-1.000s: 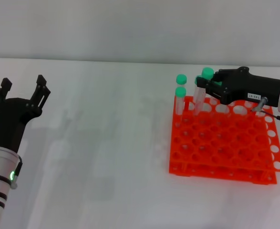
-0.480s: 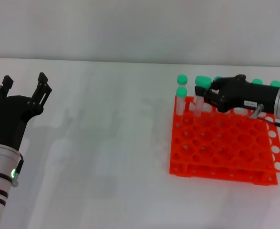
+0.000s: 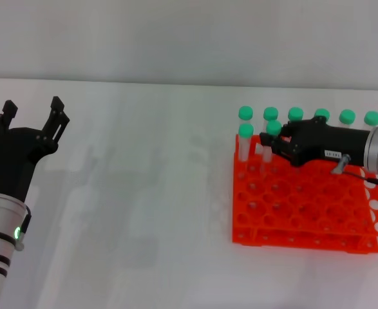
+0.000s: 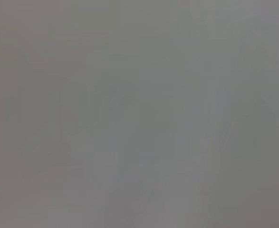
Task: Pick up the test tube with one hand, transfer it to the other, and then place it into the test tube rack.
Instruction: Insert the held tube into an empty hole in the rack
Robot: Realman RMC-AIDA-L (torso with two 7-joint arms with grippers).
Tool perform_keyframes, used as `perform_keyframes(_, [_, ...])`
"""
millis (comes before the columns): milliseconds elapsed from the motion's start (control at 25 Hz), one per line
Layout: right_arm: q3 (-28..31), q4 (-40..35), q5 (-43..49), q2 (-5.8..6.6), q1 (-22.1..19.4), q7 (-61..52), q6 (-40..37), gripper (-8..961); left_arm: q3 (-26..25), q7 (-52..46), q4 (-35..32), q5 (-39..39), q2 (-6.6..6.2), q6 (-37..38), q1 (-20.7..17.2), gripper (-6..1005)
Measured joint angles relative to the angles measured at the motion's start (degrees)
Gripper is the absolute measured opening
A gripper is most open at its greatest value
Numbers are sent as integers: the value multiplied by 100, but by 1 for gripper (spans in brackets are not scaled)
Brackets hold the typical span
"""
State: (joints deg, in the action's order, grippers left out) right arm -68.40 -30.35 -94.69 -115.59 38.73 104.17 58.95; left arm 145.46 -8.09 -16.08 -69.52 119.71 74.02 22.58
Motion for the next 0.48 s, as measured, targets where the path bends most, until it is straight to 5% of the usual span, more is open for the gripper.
perform_keyframes(480, [-151,-38,-18,3,-109,-180,114,250,0,0,0,-1,0,51,-60,892])
